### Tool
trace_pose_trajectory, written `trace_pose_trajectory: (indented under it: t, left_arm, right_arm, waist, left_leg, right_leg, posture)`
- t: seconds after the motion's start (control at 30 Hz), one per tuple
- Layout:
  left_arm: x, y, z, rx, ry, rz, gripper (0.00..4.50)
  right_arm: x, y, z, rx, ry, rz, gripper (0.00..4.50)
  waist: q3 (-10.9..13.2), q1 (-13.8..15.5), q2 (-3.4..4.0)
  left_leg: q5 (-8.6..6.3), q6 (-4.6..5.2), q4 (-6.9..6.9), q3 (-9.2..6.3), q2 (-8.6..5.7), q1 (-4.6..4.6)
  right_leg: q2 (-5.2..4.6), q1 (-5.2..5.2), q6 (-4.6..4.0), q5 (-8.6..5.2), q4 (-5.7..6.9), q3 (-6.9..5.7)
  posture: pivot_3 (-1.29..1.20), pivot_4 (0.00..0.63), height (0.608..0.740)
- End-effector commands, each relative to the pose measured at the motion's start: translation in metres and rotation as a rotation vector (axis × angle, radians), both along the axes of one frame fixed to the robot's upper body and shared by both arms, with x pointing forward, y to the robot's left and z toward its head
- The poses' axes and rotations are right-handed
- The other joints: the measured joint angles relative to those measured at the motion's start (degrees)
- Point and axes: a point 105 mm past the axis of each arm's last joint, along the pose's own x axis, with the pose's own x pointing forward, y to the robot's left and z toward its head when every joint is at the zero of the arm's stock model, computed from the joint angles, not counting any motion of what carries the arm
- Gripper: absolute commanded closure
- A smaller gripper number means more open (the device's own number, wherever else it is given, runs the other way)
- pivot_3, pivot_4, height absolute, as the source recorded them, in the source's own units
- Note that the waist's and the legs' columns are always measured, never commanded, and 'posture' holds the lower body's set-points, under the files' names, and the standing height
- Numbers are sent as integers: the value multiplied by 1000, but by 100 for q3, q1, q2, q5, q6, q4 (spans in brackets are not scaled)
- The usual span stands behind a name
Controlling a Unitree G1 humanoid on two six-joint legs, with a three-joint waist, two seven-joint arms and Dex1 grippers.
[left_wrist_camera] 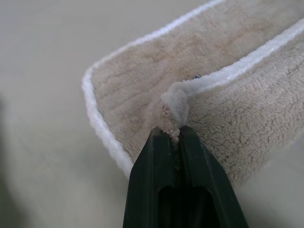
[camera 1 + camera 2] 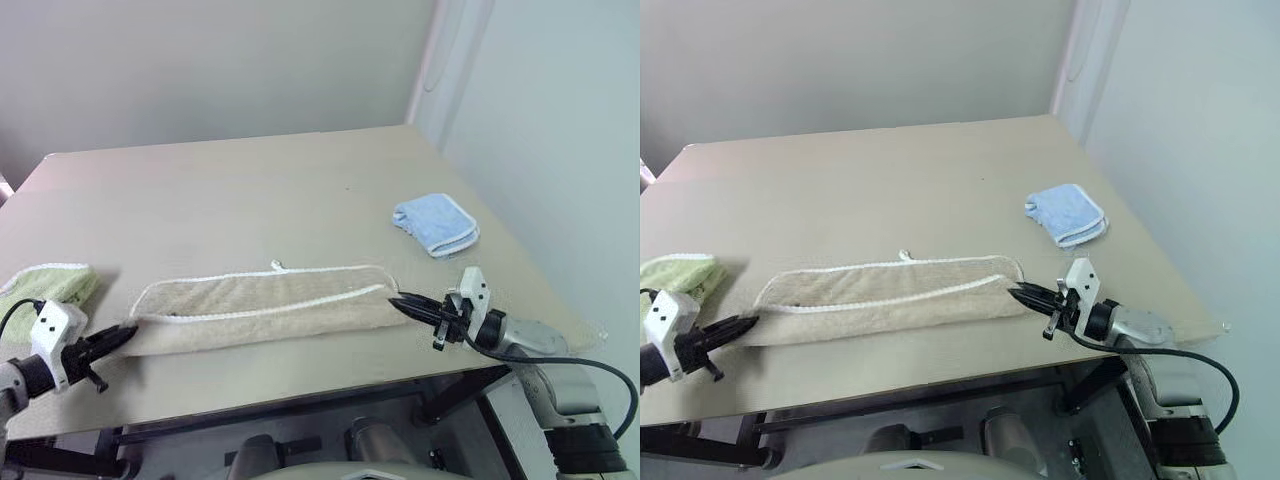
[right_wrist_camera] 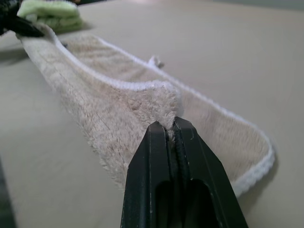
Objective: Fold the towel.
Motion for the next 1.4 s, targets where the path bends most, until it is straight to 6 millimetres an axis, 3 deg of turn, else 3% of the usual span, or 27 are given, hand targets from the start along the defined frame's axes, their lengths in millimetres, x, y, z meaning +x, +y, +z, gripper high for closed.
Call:
trace_pose_trajectory:
  t: [0.03, 0.17, 0.3, 0.6, 0.77, 0.93, 0.97, 1.03, 1.07, 1.13, 1.33, 1.4]
  left_arm:
    - [-4, 15, 20, 66, -20, 9, 4464]
    - [6, 14, 21, 53, -55, 29, 4464]
    - [33, 11, 25, 11, -151, 88, 4464]
    - [64, 9, 11, 14, -202, 138, 4464]
    - [74, 5, 8, 29, -208, 121, 4464]
    - [76, -1, -1, 18, -176, 90, 4464]
    - [76, -2, -2, 12, -170, 84, 3960]
    - [77, -3, -2, 4, -170, 85, 3446]
    - [80, -2, -1, 6, -183, 101, 3079]
    - [84, 2, 3, 11, -206, 129, 2333]
    - [90, 17, 21, 20, -274, 211, 138]
    - [89, 18, 33, -23, -298, 217, 0]
  right_arm:
    - [-5, -8, 14, -35, -59, 11, 4500]
    - [1, -13, 14, -41, -61, -24, 4500]
    - [27, -15, 8, -51, -69, -116, 4500]
    - [75, -16, -3, -83, -109, -250, 4500]
    - [84, -10, -15, -122, -99, -253, 4500]
    - [89, -7, -31, -141, 36, -277, 4500]
    - [90, -6, -31, -136, 52, -283, 4500]
    - [94, -7, -26, -117, 53, -330, 4500]
    - [97, -9, -24, -108, 57, -355, 3983]
    - [100, -9, -19, -89, 58, -375, 3427]
    - [105, -14, 9, 12, 29, -408, 1216]
    - [103, -19, 18, 61, 60, -418, 511]
  waist:
    - [1, 3, 3]
    - [-1, 43, -3]
    - [0, 121, -1]
    - [-1, 138, -1]
    - [-3, 135, -4]
    - [-2, 122, -3]
    - [-3, 118, -4]
    - [-5, 125, -7]
    - [-5, 134, -8]
    - [-6, 151, -8]
    - [-6, 129, -8]
    - [-5, 120, -8]
  left_leg:
    - [0, 0, -2, 1, 1, -5]
    - [8, 18, -17, 12, -5, -13]
    - [9, 19, -13, 11, -3, -8]
    - [10, 24, -21, 9, -3, -14]
    - [11, 25, -17, 3, 0, -11]
    - [11, 25, -7, 4, 0, -11]
    - [11, 25, -2, 5, -1, -10]
    - [11, 25, 4, 4, 0, -5]
    - [11, 25, 8, 4, 0, -4]
    - [12, 26, 18, 2, -1, -2]
    - [13, 27, 19, 2, -1, -5]
    - [13, 27, 13, 2, -1, -8]
  right_leg:
    - [-1, -3, 0, 0, -5, 0]
    - [-9, -1, 0, 1, -21, 0]
    - [2, -4, 2, 2, -20, 0]
    - [13, 10, 11, 12, -17, 1]
    - [22, 13, 13, 13, -6, 1]
    - [21, 14, 15, 15, 0, 3]
    - [22, 13, 15, 15, 7, 5]
    - [23, 13, 15, 14, 21, 5]
    - [23, 13, 15, 13, 27, 5]
    - [23, 13, 15, 13, 42, 5]
    - [25, 10, 14, 14, 46, 5]
    - [26, 6, 14, 14, 45, 6]
  posture:
    - [0, 0, 740]
    - [0, 0, 740]
    - [0, 0, 740]
    - [0, 0, 740]
    - [0, 0, 740]
    - [0, 0, 740]
    - [0, 0, 740]
    - [0, 0, 740]
    - [0, 0, 740]
    - [0, 0, 740]
    - [0, 0, 740]
    - [0, 0, 740]
